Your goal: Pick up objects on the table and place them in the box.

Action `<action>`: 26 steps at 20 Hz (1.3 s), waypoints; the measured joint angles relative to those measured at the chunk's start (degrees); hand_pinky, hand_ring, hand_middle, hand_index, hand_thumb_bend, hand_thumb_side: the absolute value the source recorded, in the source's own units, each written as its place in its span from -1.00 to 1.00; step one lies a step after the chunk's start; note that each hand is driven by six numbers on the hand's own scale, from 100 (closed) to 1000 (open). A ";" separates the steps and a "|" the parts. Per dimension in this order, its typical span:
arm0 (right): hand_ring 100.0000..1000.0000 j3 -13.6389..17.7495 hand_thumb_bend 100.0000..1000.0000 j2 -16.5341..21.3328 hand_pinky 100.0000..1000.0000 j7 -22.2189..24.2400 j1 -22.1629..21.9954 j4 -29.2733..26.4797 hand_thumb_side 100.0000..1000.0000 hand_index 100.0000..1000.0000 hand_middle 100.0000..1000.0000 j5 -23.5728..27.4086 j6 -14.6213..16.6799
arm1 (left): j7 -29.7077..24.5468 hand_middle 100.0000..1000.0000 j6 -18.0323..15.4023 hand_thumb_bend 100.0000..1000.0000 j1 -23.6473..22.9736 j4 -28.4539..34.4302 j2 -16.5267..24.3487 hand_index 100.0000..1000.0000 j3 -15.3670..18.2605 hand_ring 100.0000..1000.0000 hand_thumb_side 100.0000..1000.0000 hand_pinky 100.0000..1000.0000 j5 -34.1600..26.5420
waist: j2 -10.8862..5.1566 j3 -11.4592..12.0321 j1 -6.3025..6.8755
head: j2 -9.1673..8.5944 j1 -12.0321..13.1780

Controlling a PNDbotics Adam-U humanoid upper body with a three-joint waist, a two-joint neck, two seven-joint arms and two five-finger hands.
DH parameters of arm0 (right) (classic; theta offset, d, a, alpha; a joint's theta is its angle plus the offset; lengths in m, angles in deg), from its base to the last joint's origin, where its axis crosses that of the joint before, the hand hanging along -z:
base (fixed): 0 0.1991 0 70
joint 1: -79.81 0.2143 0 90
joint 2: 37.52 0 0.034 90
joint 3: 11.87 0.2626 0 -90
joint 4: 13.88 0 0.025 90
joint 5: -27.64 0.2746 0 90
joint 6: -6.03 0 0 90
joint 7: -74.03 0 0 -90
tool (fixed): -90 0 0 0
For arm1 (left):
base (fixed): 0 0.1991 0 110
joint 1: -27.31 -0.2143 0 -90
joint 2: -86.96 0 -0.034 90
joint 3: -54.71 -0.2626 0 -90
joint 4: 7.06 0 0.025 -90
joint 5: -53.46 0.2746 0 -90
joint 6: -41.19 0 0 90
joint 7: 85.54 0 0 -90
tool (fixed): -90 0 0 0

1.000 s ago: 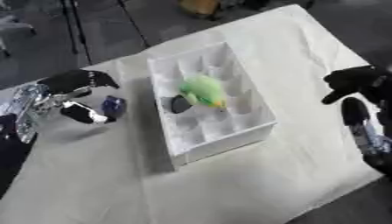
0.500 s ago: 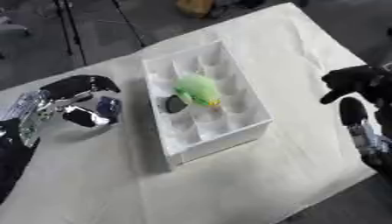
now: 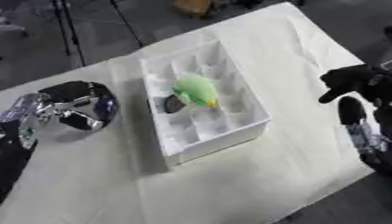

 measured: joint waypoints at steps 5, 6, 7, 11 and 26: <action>0.05 0.00 -0.79 -0.01 0.46 0.04 0.00 0.00 0.35 0.59 0.34 0.00 0.10 | 1.02 0.16 1.91 -1.00 0.00 -0.38 0.00 0.45 0.31 0.03 -0.78 0.47 0.93 | 0.00 -0.01 0.00 | -0.08 -0.17; 0.05 0.00 -0.79 -0.01 0.46 0.05 0.00 0.00 0.35 0.59 0.34 0.00 0.11 | 1.31 -0.07 2.22 -1.00 -0.01 -0.50 0.00 0.28 0.42 -0.16 -0.64 0.40 0.95 | 0.00 -0.01 0.00 | -0.08 -0.18; 0.05 0.00 -0.79 -0.02 0.46 0.05 0.00 0.00 0.35 0.59 0.34 -0.01 0.11 | 1.71 -0.07 2.52 -1.00 -0.04 -0.58 0.00 0.28 0.52 -0.16 -0.64 0.40 0.84 | 0.00 -0.01 0.00 | -0.08 -0.20; 0.05 0.00 -0.80 -0.03 0.46 0.02 0.00 0.00 0.35 0.59 0.34 -0.01 0.14 | 4.06 -0.13 3.15 -1.00 -0.32 0.15 0.01 0.20 0.87 -0.21 -0.48 0.40 -1.38 | 0.00 0.02 0.00 | -0.08 -0.26; 0.06 -0.03 -0.82 -0.11 0.46 0.34 0.70 0.00 0.36 0.59 0.34 0.74 1.10 | 12.16 -0.14 -1.69 -1.00 1.99 7.78 -3.06 0.15 -1.13 -0.23 -0.28 0.54 -14.73 | -0.05 -1.41 0.00 | -0.08 -0.07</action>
